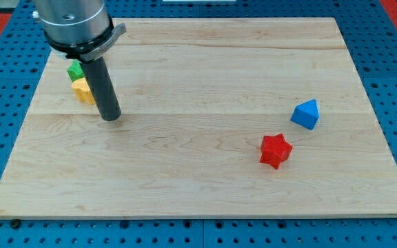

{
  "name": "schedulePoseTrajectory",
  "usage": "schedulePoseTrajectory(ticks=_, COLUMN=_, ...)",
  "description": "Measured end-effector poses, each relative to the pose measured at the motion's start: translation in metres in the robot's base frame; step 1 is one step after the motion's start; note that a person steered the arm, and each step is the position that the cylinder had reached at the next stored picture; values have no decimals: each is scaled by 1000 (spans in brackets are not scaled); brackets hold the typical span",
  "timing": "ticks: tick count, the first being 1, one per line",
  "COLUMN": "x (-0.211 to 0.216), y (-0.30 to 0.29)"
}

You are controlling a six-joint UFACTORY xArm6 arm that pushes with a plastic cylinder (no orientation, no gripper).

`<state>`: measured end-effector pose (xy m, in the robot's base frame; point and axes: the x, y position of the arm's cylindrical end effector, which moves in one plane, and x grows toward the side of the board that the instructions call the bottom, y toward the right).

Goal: Slide the red star towards the center

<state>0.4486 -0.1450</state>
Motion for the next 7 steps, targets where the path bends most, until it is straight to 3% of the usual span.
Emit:
schedulePoseTrajectory(ticks=3, x=-18, y=-78)
schedulePoseTrajectory(ticks=4, x=19, y=6)
schedulePoseTrajectory(ticks=6, x=22, y=196)
schedulePoseTrajectory(ticks=7, x=25, y=237)
